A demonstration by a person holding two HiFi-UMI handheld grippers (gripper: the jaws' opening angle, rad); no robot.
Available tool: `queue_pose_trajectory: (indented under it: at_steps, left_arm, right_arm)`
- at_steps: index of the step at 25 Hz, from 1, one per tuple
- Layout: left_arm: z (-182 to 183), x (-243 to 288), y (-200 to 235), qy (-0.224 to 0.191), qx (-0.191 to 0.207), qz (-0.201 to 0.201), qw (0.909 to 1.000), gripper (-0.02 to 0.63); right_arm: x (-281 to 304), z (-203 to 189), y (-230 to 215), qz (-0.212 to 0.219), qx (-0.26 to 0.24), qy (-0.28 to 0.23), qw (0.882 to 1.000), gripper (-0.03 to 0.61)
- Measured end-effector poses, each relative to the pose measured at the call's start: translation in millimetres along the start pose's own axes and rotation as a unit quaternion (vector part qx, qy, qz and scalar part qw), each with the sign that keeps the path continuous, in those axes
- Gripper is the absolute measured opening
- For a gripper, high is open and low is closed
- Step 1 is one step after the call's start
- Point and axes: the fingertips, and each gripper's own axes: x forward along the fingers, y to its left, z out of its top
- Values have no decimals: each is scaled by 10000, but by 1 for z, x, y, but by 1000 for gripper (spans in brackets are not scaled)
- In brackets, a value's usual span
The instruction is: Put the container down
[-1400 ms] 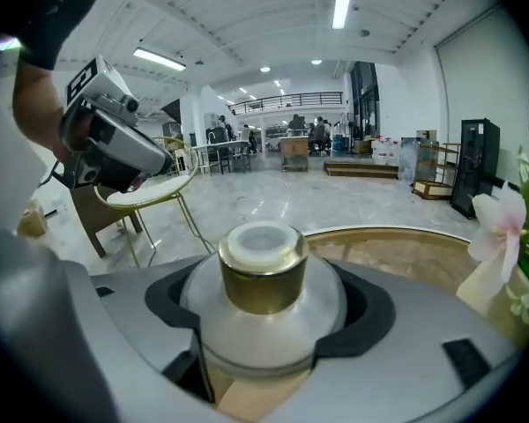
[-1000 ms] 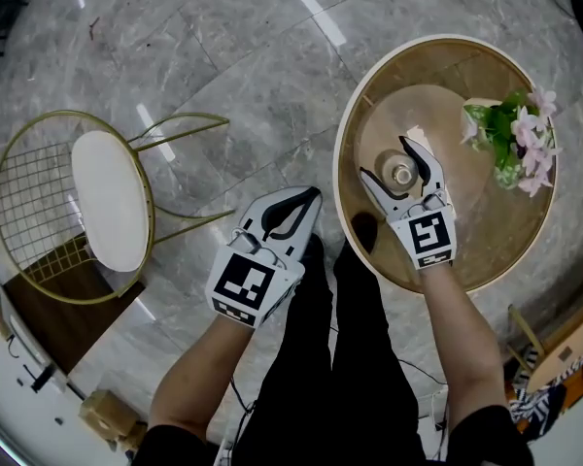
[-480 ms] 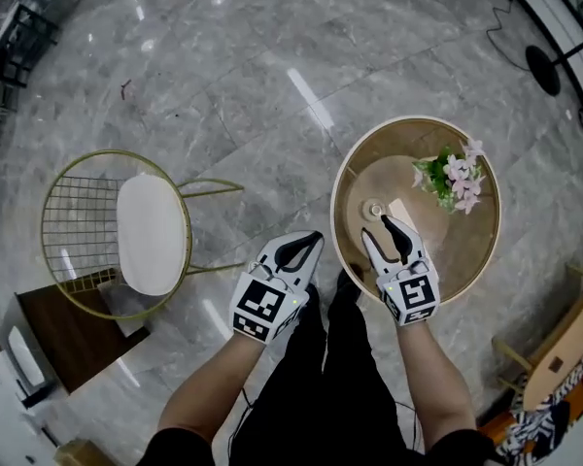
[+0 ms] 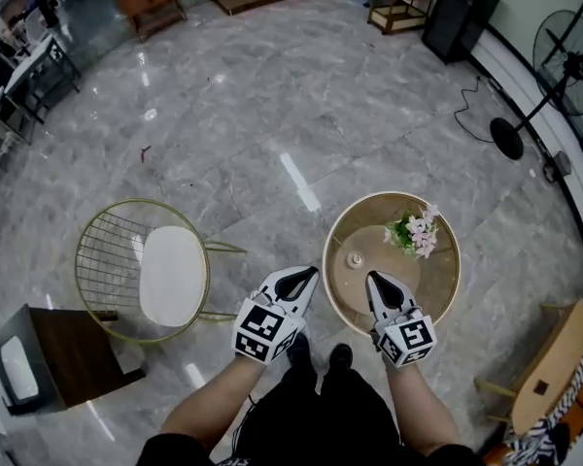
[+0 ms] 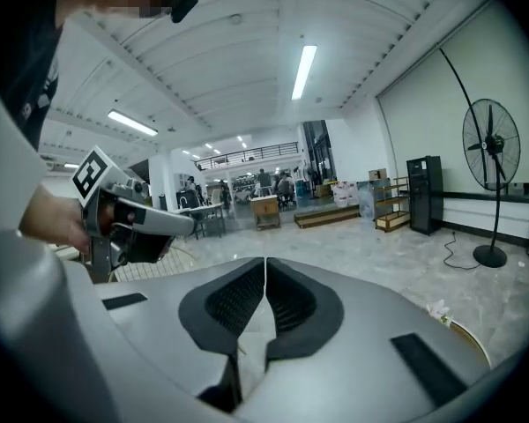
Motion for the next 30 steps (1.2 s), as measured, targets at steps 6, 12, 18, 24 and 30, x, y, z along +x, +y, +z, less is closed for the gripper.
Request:
queue_pose_trajectory:
  at_steps: [6, 12, 18, 24, 30]
  left_arm:
    - [45, -18, -35, -108, 105, 69, 9999, 17]
    - [73, -10, -86, -287, 281, 259, 9989, 17]
    - [86, -8, -164, -627, 125, 620, 9960, 17]
    - [92, -20, -249, -800, 110, 957, 9921, 17]
    - [103, -21, -303, -835, 303, 779, 9930, 17]
  right_arm:
    - [-51, 65, 9, 310, -46, -312, 9990, 15]
    - [-112, 100, -2, 612, -209, -568, 9963, 14]
    - [-203, 96, -11, 1088, -221, -610, 9919, 12]
    - [-291, 99, -15, 1523, -281, -634, 9859, 12]
    - [-339, 112, -28, 1400, -287, -946, 9852, 12]
